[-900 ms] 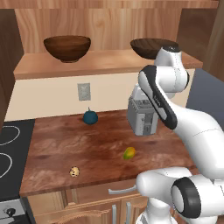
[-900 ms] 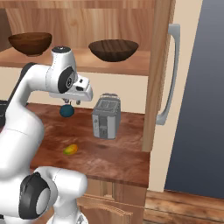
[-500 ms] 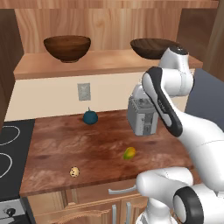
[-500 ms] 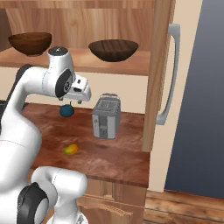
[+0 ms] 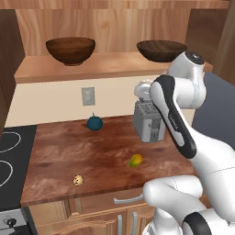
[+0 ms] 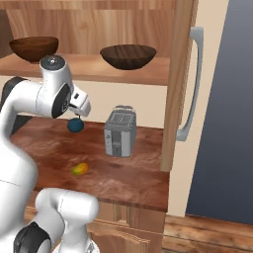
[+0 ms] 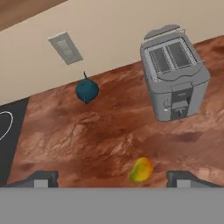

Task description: Pick both bowls and place them on the counter. Then place the cookie dough ball in one bowl and place the mango in the other bowl.

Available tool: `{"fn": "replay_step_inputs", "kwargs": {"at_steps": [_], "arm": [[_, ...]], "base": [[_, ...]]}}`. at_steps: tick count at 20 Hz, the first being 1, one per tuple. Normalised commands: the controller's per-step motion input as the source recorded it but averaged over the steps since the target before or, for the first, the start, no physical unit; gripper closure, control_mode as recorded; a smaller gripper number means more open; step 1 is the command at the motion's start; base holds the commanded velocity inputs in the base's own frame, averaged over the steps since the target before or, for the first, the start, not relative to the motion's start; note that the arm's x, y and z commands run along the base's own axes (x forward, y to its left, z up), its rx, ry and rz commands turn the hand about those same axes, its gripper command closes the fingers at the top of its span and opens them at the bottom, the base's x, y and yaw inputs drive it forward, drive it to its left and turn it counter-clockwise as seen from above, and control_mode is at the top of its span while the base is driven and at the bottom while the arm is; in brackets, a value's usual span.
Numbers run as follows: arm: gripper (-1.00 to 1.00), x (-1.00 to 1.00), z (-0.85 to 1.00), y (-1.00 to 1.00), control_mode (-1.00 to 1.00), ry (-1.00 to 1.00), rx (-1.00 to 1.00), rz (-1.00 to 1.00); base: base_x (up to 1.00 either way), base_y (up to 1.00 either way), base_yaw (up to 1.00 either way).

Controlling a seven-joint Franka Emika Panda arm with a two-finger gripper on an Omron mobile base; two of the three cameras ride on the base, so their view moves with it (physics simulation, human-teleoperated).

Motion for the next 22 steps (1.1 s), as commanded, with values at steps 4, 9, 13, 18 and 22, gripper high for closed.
{"fn": "replay_step_inputs", "kwargs": {"at_steps": [4,9,13,18,22], "arm": [[-1.0,-0.07,0.46,0.45,-1.0,0.0,0.16,-0.13],[-1.0,-0.06,0.52,0.39,-1.0,-0.02,0.29,-0.03],[-1.0,-0.05,0.45,0.33,-1.0,0.0,0.22,0.0],[-1.0,-0.02,0.5,0.34,-1.0,-0.05,0.11,0.0],[-1.0,0.0,0.55,0.34,-1.0,0.0,0.15,0.0]], "base": [[0.0,0.0,0.0],[0.0,0.0,0.0],[0.0,0.0,0.0],[0.0,0.0,0.0],[0.0,0.0,0.0]]}}
